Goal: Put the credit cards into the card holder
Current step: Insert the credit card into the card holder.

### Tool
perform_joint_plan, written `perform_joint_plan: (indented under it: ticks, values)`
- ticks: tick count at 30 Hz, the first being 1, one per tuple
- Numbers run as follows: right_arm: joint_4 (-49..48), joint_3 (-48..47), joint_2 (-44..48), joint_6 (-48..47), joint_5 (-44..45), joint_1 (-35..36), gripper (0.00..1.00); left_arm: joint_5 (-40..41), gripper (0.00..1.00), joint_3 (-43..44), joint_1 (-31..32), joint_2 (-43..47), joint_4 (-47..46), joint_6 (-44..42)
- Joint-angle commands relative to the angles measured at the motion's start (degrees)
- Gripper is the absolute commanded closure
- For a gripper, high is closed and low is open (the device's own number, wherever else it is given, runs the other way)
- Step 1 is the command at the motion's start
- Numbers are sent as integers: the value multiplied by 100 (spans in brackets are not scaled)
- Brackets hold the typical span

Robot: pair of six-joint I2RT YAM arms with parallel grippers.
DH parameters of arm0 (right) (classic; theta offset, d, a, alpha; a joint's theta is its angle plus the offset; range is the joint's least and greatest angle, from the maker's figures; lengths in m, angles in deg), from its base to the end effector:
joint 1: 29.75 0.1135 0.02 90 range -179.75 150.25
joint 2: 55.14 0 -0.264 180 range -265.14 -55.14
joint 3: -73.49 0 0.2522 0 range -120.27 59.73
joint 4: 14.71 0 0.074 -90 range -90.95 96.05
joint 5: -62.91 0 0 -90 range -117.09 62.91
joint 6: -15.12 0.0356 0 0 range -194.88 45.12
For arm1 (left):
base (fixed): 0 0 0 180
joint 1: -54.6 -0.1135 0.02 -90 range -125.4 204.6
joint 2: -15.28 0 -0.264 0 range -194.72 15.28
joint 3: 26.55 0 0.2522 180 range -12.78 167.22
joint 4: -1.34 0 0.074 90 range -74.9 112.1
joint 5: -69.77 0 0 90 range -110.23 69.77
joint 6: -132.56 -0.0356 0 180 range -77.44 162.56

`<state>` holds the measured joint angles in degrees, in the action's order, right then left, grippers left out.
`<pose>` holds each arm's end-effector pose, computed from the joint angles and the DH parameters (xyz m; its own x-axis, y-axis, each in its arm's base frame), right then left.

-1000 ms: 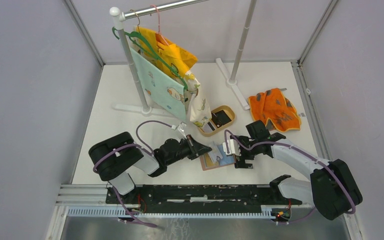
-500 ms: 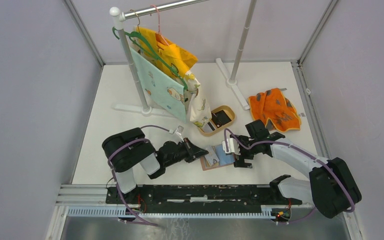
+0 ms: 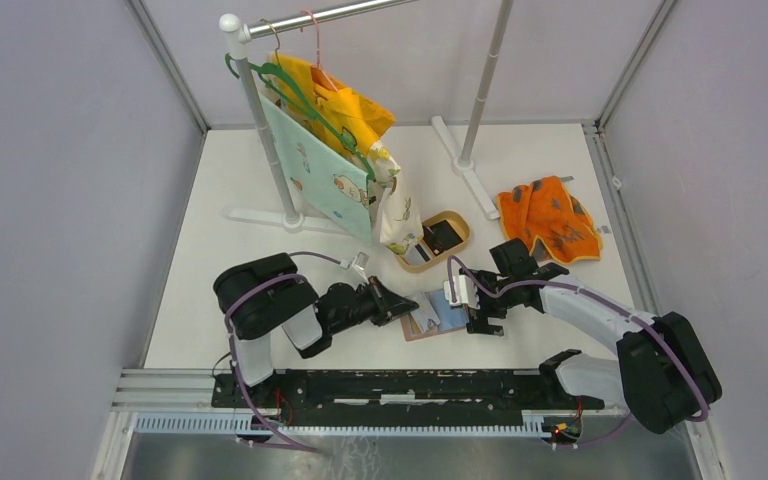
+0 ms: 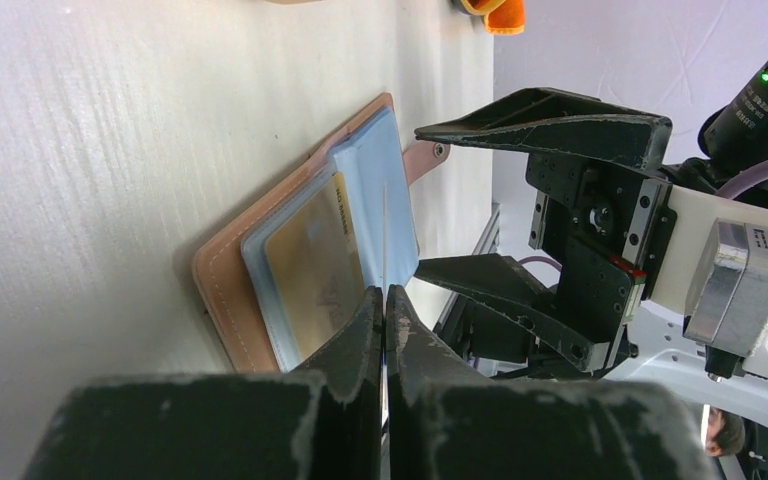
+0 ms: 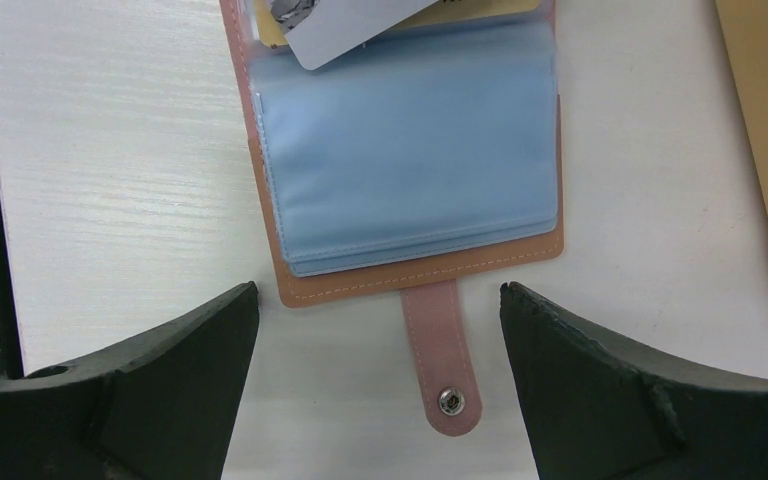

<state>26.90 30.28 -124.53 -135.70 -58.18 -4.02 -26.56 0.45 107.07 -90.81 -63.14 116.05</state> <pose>0.1658 0.1003 0.1526 0.0715 -0.7955 -0.6017 -0.9952 -0.0161 -0.0969 0.1472 -0.1981 0.0919 -0.8617 -0.4425 -0.2483 0.0951 0.3398 -0.9357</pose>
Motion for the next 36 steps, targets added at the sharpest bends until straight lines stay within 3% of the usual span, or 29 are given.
perform_joint_plan:
  ticks: [1,36]
  values:
    - [-17,88,-157,-142,429,-19,4,-19,98,131,-15,-113,-277,114]
    - [-56,106,-328,-115,507,108,6,-158,98,392,108,-550,-63,215]
